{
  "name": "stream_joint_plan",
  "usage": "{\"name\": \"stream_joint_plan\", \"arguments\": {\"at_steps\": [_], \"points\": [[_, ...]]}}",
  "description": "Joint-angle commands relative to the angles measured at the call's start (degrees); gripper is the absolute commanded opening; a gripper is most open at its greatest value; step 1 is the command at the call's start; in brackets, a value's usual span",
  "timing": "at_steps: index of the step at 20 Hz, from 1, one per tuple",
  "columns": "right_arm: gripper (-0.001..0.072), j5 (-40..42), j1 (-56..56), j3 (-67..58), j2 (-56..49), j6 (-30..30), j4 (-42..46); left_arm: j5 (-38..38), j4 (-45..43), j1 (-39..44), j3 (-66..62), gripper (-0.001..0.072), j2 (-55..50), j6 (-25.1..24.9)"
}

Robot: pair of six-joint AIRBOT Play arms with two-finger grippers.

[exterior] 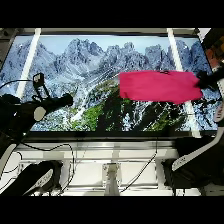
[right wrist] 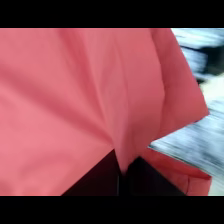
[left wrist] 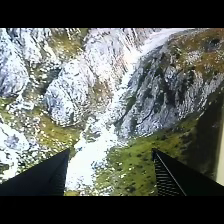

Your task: Fold the clothes and pants, and hang the long-sleeved shirts on hangers.

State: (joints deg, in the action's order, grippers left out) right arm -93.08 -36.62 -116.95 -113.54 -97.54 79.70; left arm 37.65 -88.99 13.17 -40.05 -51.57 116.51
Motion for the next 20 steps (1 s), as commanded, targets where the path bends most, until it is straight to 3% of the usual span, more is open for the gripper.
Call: {"name": "stream_joint_plan", "arguments": {"at_steps": [1, 6, 10, 11, 12, 13, 16, 17, 18, 19, 20], "points": [[0.0005, -6.14, -12.13, 0.59, 2.91, 2.6, 6.43, 0.42, 2.4, 0.09, -0.02, 0.0588, 0.04, -0.02], [0.0005, -10.01, -23.74, 0.59, 4.76, 3.65, 9.18, 3.93, 3.78, 1.31, -0.02, 0.0587, 0.04, -0.02], [0.001, -9.84, -26.95, 0.59, 5.49, 3.56, 9.27, 4.2, 3.78, 3.37, -0.02, 0.0587, 0.04, -0.02], [0.0072, -10.97, -27.28, 0.59, 5.49, 2.29, 9.31, 4.22, 3.78, 3.43, -0.02, 0.0587, 0.04, -0.02], [0.0384, -12.39, -27.32, 0.55, 5.55, 1.22, 9.29, 4.22, 3.76, 3.41, -0.02, 0.0587, 0.04, -0.02], [0.0524, -12.48, -27.3, 0.26, 5.75, 1.01, 9.33, 4.22, 3.76, 3.41, -0.02, 0.0587, 0.04, -0.04], [0.0515, -12.26, -26.99, -3.13, 6.05, 0.46, 2.23, 4.22, 3.76, 3.41, -0.02, 0.0587, 0.04, -1.75], [0.0413, -12.22, -26.67, -3.23, 6.49, 0.48, -3.37, 4.24, 3.76, 3.41, -0.02, 0.0585, 0.02, -3.58], [0.0162, -12.2, -25.75, -2.73, 7.1, 0.87, -9.75, 4.35, 3.76, 3.41, -0.02, 0.0554, 0.02, -3.89], [0.0083, -12.24, -24.15, -1.84, 7.67, 1.73, -14.1, 5.11, 3.76, 3.39, -0.04, 0.0433, 0.04, -3.89], [0.0024, -12.37, -21.4, -0.46, 8.52, 2.78, -16.13, 6.75, 3.76, 3.39, -0.04, 0.026, 0.04, -3.91]]}}
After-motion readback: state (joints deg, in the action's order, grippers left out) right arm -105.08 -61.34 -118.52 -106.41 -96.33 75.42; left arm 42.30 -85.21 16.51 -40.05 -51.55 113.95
